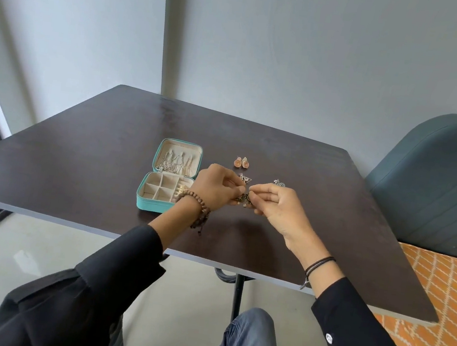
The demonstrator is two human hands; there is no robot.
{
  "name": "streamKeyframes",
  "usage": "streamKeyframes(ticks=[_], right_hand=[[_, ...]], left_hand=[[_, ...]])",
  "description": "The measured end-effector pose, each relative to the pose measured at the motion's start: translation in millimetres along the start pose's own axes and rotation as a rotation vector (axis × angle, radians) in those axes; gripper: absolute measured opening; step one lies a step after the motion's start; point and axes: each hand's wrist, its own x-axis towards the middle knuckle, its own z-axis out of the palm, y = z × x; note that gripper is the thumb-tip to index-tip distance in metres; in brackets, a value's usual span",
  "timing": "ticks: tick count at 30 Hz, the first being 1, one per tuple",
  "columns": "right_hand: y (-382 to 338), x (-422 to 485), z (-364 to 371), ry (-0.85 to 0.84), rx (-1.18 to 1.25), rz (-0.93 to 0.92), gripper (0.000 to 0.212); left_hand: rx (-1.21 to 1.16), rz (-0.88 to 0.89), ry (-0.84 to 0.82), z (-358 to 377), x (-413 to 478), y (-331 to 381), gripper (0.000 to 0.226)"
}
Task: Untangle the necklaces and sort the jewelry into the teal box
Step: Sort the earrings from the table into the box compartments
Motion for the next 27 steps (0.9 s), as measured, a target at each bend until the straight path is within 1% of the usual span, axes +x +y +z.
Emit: streamKeyframes(ticks=[2,4,7,10,13,17,20,23,27], right_hand=[[3.1,8.1,4.8,0.018,-0.099,-0.019,0.012],[8.8,16.7,9.0,0.035,-0.221,-0.044,0.014],[11.9,25.2,12.9,0.038,-0.378,-0.067,0.015],[11.8,32.6,15.9,0.026,-0.472,-0.069,0.016],[12.2,39.2,17.6,0.015,-0.517,-0.067,0.017],[13.3,47.3,17.2,0.001,-0.529,-0.072,0.013],[16.3,51.4,16.7,-0.001,-0.542,-0.084,0.009],[18.0,51.0,15.2,0.003,-0.55,-0.08,0.012],[15.1,43.8,8.5,0.026,-0.55,-0.091,0.016]], left_hand=[[0.19,0.044,0.052,1.6,5.6,1.9,0.002],[0.313,0.053,0.082,3.4,12.1,1.3,0.002],[0.38,0.016,0.076,6.0,20.5,0.5,0.002],[0.444,-0.003,0.07,9.5,26.4,0.0,0.004],[0.453,-0.014,0.059,11.5,32.4,-1.1,0.001],[0.479,-0.004,0.069,8.4,39.0,-1.1,0.009],[0.465,-0.022,0.041,8.2,41.7,-3.9,0.012],[0.461,-0.019,0.038,9.6,42.8,-7.4,0.014],[0.551,0.03,0.08,8.0,41.3,-6.7,0.012]])
